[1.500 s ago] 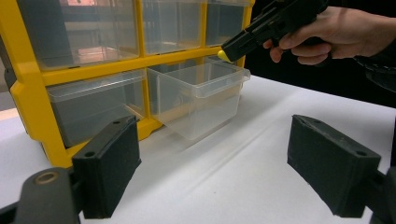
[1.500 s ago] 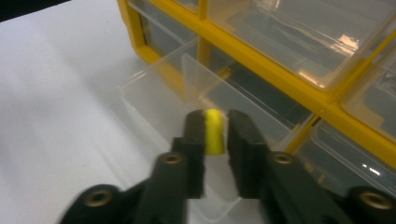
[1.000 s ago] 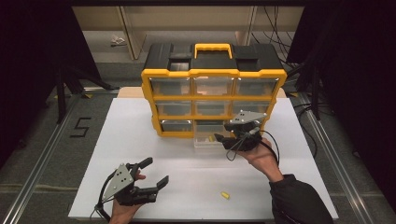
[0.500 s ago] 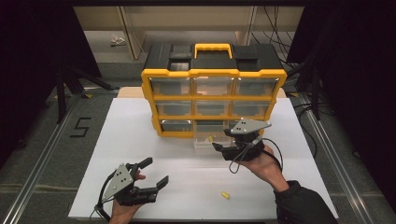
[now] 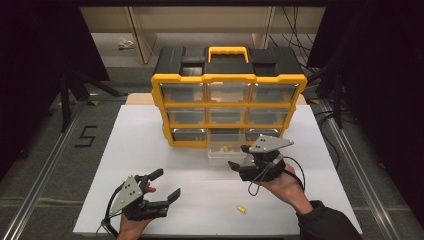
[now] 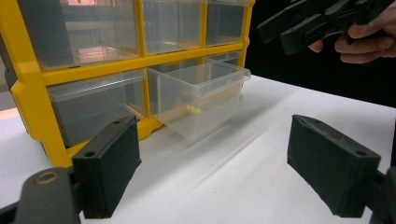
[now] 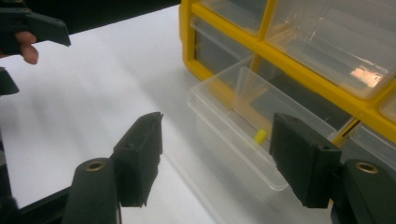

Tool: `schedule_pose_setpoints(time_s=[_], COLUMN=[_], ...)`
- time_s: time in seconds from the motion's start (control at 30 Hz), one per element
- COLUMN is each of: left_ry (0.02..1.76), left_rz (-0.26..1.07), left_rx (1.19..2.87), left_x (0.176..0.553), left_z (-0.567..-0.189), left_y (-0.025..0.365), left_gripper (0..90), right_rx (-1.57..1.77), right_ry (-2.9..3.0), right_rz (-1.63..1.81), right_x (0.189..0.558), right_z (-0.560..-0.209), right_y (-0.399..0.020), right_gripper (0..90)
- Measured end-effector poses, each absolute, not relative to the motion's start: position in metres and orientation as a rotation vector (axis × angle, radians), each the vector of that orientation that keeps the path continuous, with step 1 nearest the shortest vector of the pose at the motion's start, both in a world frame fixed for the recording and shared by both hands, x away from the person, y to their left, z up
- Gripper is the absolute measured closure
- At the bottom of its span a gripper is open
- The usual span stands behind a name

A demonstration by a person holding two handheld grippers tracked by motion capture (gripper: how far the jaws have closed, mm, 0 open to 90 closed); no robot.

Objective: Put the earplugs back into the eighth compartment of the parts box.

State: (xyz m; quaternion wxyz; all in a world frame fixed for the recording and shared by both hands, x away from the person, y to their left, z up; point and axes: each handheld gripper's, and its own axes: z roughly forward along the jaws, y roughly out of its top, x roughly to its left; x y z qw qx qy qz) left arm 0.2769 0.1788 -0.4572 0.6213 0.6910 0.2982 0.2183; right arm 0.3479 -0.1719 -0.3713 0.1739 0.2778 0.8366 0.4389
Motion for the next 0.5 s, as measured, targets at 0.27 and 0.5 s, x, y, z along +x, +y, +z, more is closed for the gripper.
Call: schedule_pose_setpoints(time_s=[0.27, 0.5], left_ry=[0.684, 0.683], left_rz=[0.503, 0.504], left_rx=[1.588, 1.588], left_x=[0.277, 0.277], left_z=[-0.457, -0.457], left_y=[0.179, 0.179], left_gripper=[16.6, 16.6], right_rx=[0.780, 0.767], right_ry=[2.396, 2.422], right_rz=[1.241, 1.231], right_x=[0.341, 0.336], right_z=[-0.378, -0.383], right_y=[-0.171, -0.168], right_gripper=[35.2, 34.9])
